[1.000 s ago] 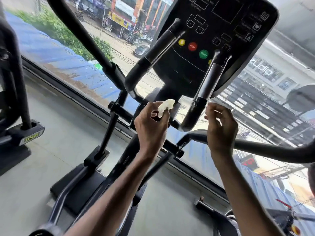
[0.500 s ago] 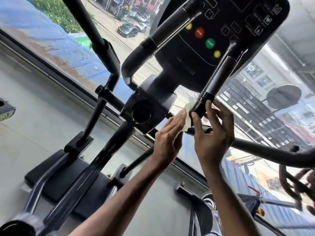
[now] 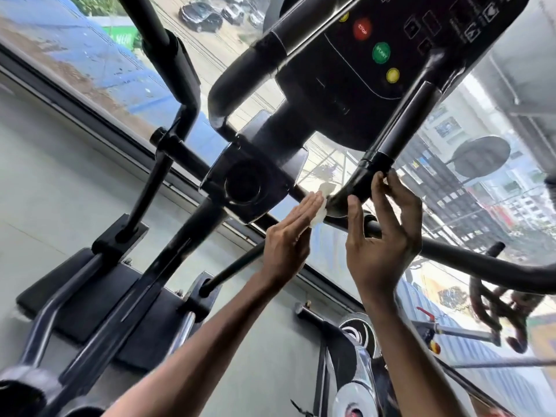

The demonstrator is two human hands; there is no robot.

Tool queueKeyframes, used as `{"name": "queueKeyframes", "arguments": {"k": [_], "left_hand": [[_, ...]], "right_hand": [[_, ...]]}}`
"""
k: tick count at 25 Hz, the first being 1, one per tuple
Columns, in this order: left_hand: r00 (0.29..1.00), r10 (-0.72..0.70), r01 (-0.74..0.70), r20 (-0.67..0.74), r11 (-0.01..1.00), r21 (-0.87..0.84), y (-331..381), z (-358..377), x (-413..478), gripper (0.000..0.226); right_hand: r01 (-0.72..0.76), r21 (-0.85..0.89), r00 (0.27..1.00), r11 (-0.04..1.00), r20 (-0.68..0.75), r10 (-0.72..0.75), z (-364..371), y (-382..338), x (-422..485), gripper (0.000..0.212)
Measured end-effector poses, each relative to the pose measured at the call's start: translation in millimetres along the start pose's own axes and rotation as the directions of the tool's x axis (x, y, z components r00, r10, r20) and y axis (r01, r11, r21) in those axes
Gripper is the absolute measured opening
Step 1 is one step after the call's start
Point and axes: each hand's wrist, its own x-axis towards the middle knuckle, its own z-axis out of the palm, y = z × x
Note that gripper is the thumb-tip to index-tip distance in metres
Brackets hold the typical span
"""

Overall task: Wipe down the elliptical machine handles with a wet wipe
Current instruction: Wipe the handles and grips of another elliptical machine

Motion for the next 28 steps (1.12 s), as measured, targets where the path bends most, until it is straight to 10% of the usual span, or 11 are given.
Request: {"name": "queueKeyframes", "arguments": {"k": [21, 28], "left_hand": [[0.999, -0.046, 0.046, 0.000, 0.998, 0.033, -28, 25, 0, 0.052], [0.950, -0.310, 0.300, 0.051, 0.943, 0.141, -74, 40, 6, 0.047]], "right_hand": [[-0.035, -0.042, 0.999, 0.999, 0.030, 0.036, 3, -8, 1, 0.042], [-0.030, -0.024, 0.999, 0.999, 0.041, 0.031, 3, -5, 0, 0.042]]}}
